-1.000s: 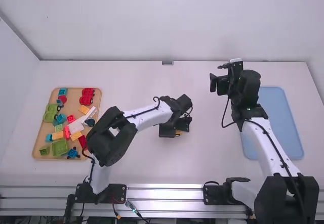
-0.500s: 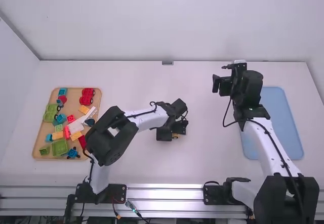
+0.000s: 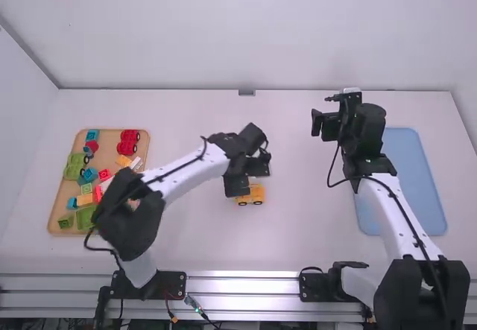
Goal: Assemble lego blocks to make yellow taxi
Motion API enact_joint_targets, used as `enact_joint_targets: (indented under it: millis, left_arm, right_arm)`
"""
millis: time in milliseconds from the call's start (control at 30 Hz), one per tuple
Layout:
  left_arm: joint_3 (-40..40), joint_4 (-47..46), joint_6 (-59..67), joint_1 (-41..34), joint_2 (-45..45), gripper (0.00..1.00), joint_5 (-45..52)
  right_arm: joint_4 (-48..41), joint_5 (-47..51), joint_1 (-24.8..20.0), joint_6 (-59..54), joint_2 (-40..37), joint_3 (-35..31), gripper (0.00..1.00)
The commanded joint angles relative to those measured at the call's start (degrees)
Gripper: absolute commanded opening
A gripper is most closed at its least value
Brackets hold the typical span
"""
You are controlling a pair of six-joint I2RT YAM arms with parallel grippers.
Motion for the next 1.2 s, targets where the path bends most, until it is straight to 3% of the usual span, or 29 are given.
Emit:
enact_joint_targets:
  millis: [0, 300, 500, 633, 1000, 1067, 1167]
  left_arm:
    - [1.01, -1.57, -3.80, 6.08, -5.81, 0.99, 2.78]
    - [1.01, -4.68, -37.66, 31.91, -13.05, 0.99, 2.71]
    - [-1.29, -6.64, -52.92, 48.54, -12.72, 0.99, 2.86]
    - [-4.61, -5.73, -57.33, 55.76, -12.50, 0.99, 2.69]
    - [-12.83, -0.55, -33.20, 65.90, -12.50, 0.99, 1.14]
    - [-12.83, 0.74, -26.45, 66.18, -12.50, 0.99, -1.64]
    - [-12.83, 1.60, -9.88, 65.99, -12.50, 0.99, 1.99]
  right_arm:
    - [0.04, -0.35, -0.15, 0.09, -0.79, 1.99, 0.99]
    - [1.51, -0.39, -0.11, 0.52, -0.79, 1.99, 0.99]
    - [2.62, -1.79, -0.11, 0.50, -0.79, 1.99, 0.99]
    - [2.62, -1.81, -0.09, 0.52, -0.79, 1.99, 0.99]
    - [3.50, -1.81, -0.09, 0.52, -0.79, 1.99, 0.99]
    - [3.67, -1.81, -0.11, 0.50, -0.79, 1.99, 0.99]
    - [3.72, -1.81, -0.11, 0.50, -0.79, 1.99, 0.99]
